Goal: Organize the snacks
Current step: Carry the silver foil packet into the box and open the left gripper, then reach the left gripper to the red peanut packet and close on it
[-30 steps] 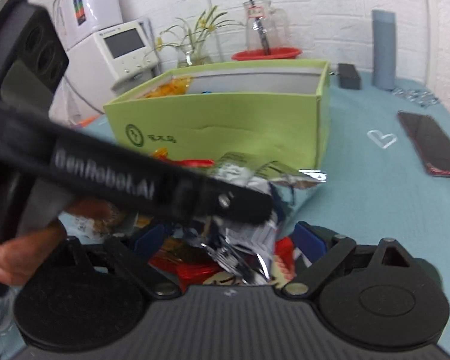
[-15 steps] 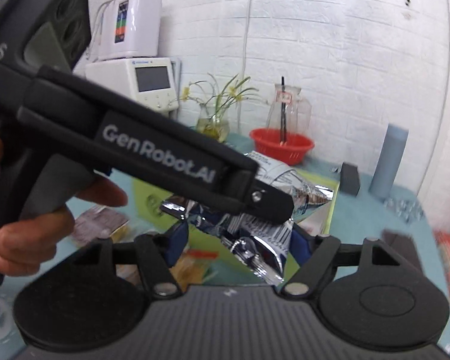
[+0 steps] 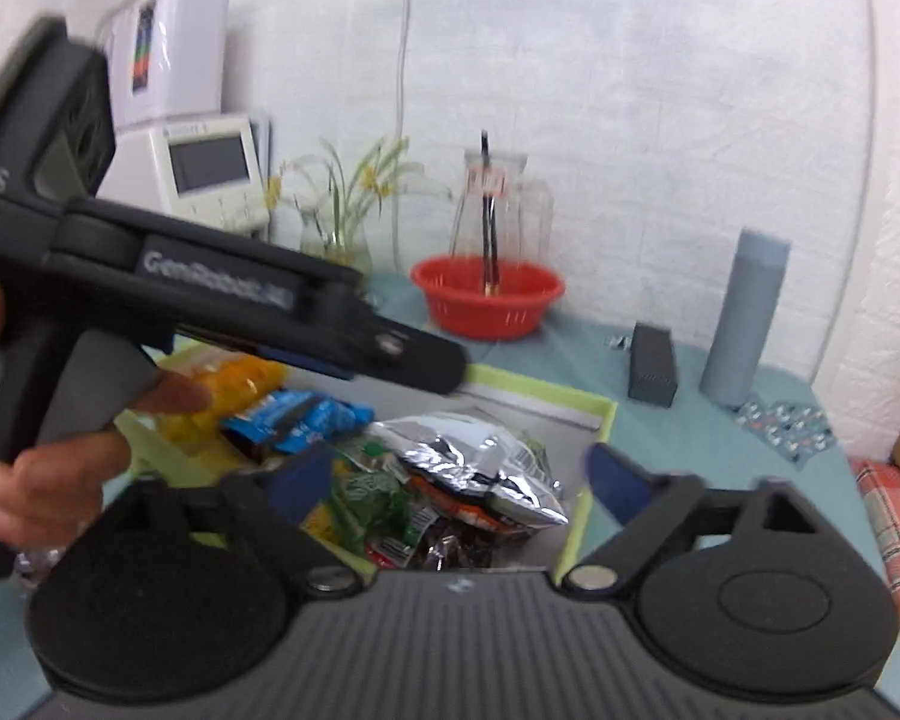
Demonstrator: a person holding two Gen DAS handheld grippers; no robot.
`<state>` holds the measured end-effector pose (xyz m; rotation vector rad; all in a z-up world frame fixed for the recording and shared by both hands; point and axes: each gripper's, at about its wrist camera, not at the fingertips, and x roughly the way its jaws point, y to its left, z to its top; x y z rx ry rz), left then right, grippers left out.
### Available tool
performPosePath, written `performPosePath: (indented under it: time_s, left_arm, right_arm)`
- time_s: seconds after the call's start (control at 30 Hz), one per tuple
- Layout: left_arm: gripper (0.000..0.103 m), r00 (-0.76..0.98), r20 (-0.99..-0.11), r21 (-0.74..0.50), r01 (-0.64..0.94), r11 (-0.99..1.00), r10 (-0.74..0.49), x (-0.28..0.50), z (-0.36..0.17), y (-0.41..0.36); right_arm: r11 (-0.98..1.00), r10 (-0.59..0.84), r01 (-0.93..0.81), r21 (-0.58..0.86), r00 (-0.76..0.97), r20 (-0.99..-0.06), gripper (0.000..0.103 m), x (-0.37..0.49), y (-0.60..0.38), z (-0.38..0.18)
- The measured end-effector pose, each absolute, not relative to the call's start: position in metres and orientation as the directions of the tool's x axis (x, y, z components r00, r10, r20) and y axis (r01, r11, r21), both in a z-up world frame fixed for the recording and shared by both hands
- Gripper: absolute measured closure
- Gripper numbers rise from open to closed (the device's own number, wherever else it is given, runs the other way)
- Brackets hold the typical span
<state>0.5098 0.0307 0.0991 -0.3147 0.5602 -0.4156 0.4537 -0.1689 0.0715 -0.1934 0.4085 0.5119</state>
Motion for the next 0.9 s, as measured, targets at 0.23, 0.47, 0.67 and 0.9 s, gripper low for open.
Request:
performPosePath:
  time_s: [0.23,0.47,0.67,0.9]
  left_arm:
    - [0.028,0.733,-0.434,-0.463,0.317,0.828,-0.524,0.424,0.091,0.034]
    - [0.03,0.584,-0.572,-0.47,0.343,0.813,-0.576,0.39,0.044,-0.029]
    - [0.057,0.5,-0.668,-0.381,0.406,0.831,-0.551,0.394,0.021,-0.073]
    - [0.058,0.526,-0.672,-0.3,0.451,0.841,-0.522,0.356,0.022,-0.069]
  right_arm:
    - [0.883,0.411,-0.469,-0.011,0.787,-0.46,0.003,0.367,-0.213,0.052]
    - [0.895,0.39,-0.443,0.041,0.736,-0.553,0.001,0.33,-0.231,0.015]
    - [0.886,0.388,-0.461,0.051,0.678,-0.624,0.001,0.326,-0.213,-0.007]
    - [0.884,0.384,-0.466,0.034,0.683,-0.622,0.002,0.278,-0.196,-0.012]
